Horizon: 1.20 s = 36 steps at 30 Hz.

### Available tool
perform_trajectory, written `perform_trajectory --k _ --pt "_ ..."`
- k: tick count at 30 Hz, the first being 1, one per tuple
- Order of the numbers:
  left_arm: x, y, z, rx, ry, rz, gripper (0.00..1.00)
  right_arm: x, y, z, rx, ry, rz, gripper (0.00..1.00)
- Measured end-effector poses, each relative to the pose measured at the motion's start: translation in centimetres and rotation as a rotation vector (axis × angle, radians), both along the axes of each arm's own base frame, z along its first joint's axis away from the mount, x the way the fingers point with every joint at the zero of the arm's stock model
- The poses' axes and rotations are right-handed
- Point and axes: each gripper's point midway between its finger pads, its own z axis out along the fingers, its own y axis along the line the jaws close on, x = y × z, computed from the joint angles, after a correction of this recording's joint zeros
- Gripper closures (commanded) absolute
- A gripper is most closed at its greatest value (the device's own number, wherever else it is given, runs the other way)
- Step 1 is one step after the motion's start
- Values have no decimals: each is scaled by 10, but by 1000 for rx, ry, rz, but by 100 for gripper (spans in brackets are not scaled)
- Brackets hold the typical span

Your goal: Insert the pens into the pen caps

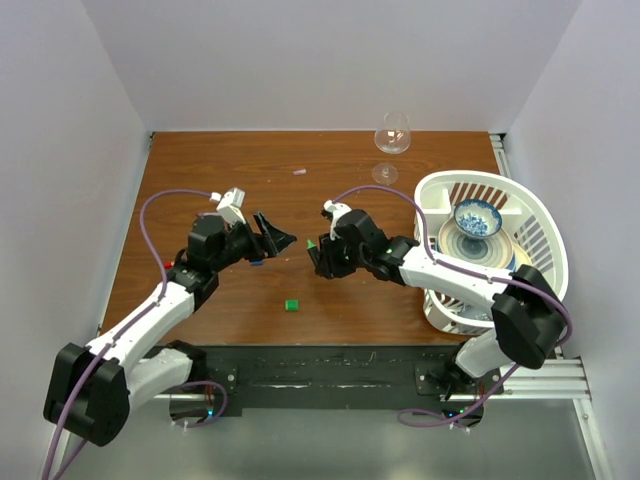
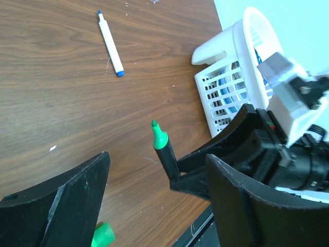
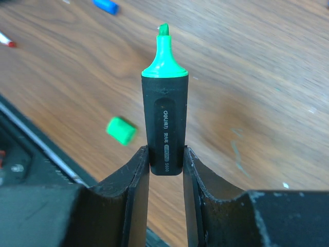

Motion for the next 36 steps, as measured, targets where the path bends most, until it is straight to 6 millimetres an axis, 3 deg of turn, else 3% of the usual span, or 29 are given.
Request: perform_trajectory --k 13,19,22,23,25,26,27,29,31,36 --pt "1 -21 -28 24 65 -33 25 -2 24 31 112 -27 4 87" --pt "-3 -31 -39 32 102 -55 35 -3 26 33 124 -32 8 88" --pt "-4 -36 -38 25 101 -64 50 -3 27 34 125 -31 7 87" --pt "-4 -37 -37 20 99 -67 64 -3 27 34 125 -31 7 86" --pt "-4 -40 -33 7 94 -79 79 -3 27 34 127 -31 9 84" --pt "-5 -42 -30 -1 85 -88 95 -3 27 34 128 -32 10 82" --pt "-5 -46 -23 -20 69 -105 100 -3 27 34 129 -31 10 78" --pt "-6 -49 -17 -31 56 -123 100 -3 28 34 137 -35 13 71" --pt "-8 -49 -13 -31 41 -134 100 -4 30 35 149 -37 21 56" --pt "-20 -50 8 -36 -41 -203 100 -19 26 47 208 -47 61 39"
